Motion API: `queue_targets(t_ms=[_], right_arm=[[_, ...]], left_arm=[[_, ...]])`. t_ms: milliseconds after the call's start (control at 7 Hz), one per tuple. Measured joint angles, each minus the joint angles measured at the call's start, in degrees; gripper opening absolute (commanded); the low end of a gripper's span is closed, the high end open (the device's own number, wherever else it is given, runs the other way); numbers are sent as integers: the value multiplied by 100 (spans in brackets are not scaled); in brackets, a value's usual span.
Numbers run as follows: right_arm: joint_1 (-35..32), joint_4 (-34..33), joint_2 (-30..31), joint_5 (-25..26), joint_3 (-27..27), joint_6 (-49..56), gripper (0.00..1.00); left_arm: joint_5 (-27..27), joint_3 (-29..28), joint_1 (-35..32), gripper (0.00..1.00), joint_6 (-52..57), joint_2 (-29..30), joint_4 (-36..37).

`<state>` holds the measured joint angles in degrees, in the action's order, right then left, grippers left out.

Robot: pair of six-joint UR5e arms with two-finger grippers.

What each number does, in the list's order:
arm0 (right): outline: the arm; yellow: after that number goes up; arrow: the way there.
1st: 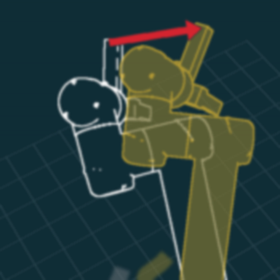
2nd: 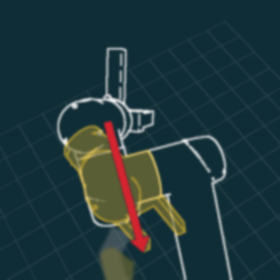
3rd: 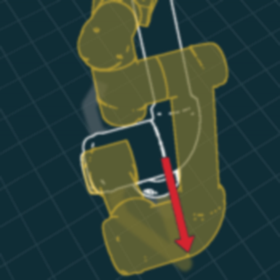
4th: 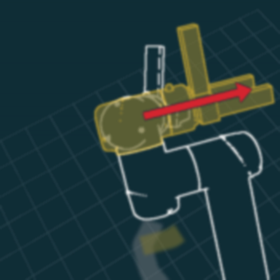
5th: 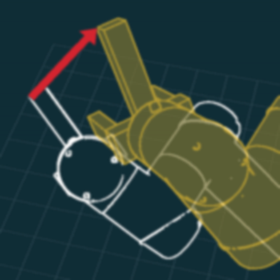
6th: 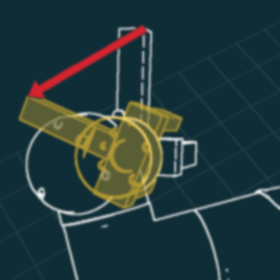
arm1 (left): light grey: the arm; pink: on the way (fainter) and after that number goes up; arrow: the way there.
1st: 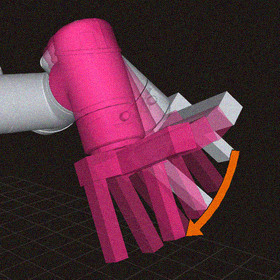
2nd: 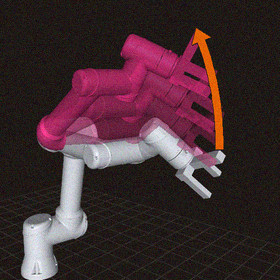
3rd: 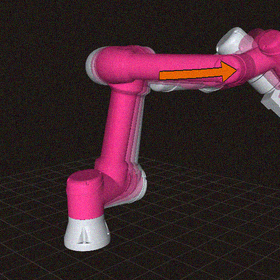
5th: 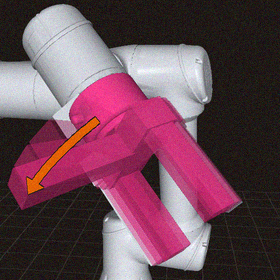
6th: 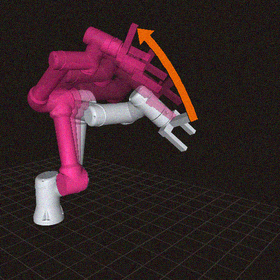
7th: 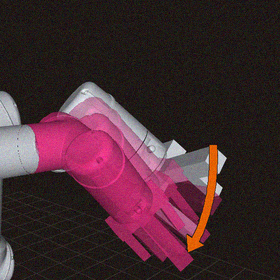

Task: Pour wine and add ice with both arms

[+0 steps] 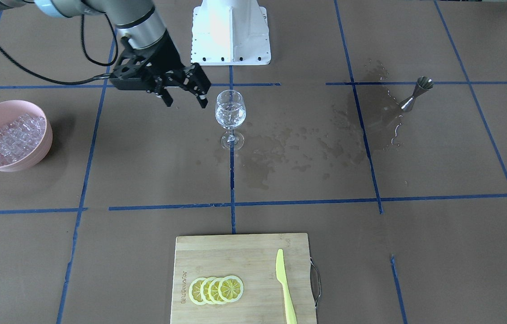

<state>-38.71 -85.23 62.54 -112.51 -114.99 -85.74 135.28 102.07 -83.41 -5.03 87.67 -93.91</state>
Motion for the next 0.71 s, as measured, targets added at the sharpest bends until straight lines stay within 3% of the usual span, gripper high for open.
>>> queue_targets(t_ms=[429,714], right_arm=[[-2013,-15,1480,-1374,50,2887,100],[-3462,-68,2153,-2023,645,5178,100]], left_arm=[[-225,-318,-640,100,939,-13,96],[-102,-361,-906,100,950,-112,205]])
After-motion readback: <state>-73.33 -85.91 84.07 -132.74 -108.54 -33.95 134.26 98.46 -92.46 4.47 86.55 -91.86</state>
